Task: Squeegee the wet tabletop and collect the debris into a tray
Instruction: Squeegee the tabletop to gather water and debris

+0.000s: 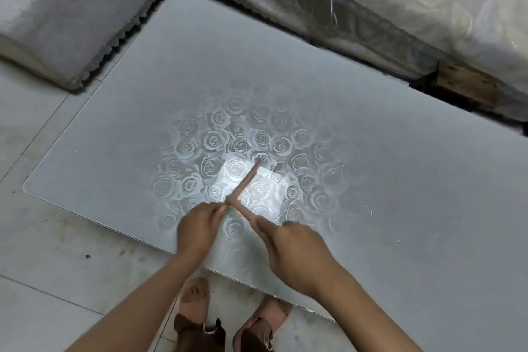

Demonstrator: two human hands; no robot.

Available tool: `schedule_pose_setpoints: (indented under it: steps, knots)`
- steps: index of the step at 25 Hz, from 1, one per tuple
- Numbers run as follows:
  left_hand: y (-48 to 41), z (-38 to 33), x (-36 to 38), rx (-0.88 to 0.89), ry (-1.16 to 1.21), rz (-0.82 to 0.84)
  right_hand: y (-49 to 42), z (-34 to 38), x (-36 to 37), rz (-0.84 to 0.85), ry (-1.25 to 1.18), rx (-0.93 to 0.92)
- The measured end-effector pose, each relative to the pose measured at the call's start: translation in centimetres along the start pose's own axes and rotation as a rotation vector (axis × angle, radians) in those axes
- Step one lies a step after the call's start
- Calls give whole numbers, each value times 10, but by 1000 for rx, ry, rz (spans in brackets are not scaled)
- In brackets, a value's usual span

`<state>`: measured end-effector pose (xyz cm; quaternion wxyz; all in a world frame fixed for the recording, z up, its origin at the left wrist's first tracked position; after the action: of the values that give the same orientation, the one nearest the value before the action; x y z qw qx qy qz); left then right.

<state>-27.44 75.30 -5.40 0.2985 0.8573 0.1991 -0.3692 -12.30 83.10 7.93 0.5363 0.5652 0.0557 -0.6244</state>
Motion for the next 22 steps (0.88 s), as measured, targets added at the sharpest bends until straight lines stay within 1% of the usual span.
schedule_pose_setpoints:
  steps: [3, 5, 6, 8, 11, 12, 14, 16, 17, 18, 21, 22]
  knots:
    - [-9, 8, 3, -62, -82, -19, -24, -10, 14, 42, -48, 8]
    - [6, -5, 24, -61, -77, -8, -1, -36, 33, 55, -96, 49]
    - [14, -15, 38, -40, -69, 26, 17, -51, 44, 76, -113, 75]
    - [30, -36, 67, -17, -66, 150, 57, -75, 60, 124, -151, 131]
    - [35, -58, 83, -34, -77, 251, 91, -109, 66, 76, -149, 162]
    - [39, -76, 85, 0, -57, 262, 110, -128, 63, 55, -162, 180]
    - [45, -115, 81, 121, -25, 251, 144, -167, 54, 5, -187, 210]
    - [50, -149, 81, 239, -59, 230, 179, -216, 51, -12, -297, 306]
    - [53, -159, 82, 265, -91, 227, 198, -243, 52, -13, -355, 358]
    - [54, -171, 87, 286, -131, 241, 221, -271, 53, -13, -364, 414]
    - [53, -191, 114, 328, -332, 377, 300, -349, 63, 3, -229, 547]
    - [50, -197, 125, 338, -427, 427, 327, -375, 70, 5, -231, 612]
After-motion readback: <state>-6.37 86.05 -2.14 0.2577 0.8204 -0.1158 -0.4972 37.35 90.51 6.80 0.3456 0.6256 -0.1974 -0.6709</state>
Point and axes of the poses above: each hand's wrist, its own y-axis away from the middle knuckle, its own x-axis out of the palm, z = x × y, the point moved 8 cm from there along -y, towards the middle knuckle, and after that the axes turned 6 degrees about z, right-handed, at the moved point
